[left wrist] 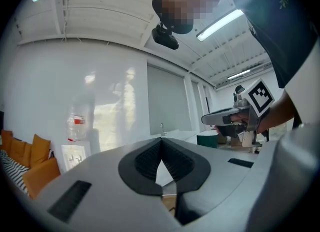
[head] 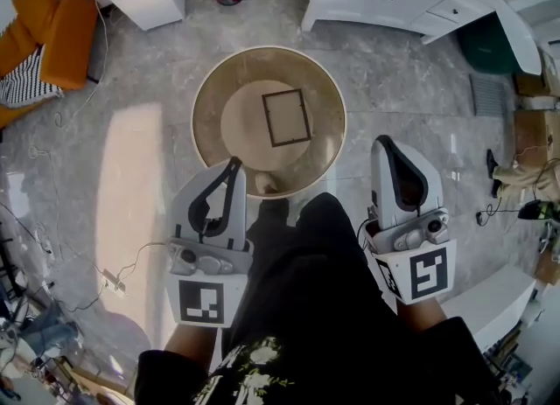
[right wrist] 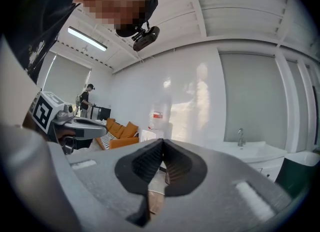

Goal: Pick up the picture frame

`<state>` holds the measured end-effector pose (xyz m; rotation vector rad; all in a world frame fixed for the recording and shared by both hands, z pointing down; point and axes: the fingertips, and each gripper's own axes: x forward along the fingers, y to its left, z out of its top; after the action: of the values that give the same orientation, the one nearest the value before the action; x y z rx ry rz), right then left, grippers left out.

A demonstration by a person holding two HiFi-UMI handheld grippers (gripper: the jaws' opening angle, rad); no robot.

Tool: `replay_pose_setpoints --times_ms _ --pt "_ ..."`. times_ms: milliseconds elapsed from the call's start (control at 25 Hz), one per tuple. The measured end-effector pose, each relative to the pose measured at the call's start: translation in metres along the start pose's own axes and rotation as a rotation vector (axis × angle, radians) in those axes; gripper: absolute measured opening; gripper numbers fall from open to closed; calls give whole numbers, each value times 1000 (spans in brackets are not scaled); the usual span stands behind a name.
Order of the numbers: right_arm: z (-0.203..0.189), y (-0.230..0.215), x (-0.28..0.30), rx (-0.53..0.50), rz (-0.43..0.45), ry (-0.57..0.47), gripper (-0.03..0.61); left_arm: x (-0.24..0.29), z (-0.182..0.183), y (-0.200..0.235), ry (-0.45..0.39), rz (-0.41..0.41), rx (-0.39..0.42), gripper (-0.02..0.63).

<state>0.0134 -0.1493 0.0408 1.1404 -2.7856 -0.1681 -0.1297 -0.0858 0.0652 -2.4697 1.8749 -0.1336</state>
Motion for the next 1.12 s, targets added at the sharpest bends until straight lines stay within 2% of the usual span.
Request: replay_pose_setpoints --times_ms 320,520,680,1120 --pt "-34 -2 16 30 27 34 -5 24 -32 1 61 -18 -29 11" --pt "-56 1 30 38 138 32 -5 40 -52 11 101 50 -42 12" --pt "-74 -3 49 67 191 48 -3 58 -65 8 132 37 -59 12" --pt "-166 -26 101 127 278 163 -2 119 -132 19 219 79 -108 14"
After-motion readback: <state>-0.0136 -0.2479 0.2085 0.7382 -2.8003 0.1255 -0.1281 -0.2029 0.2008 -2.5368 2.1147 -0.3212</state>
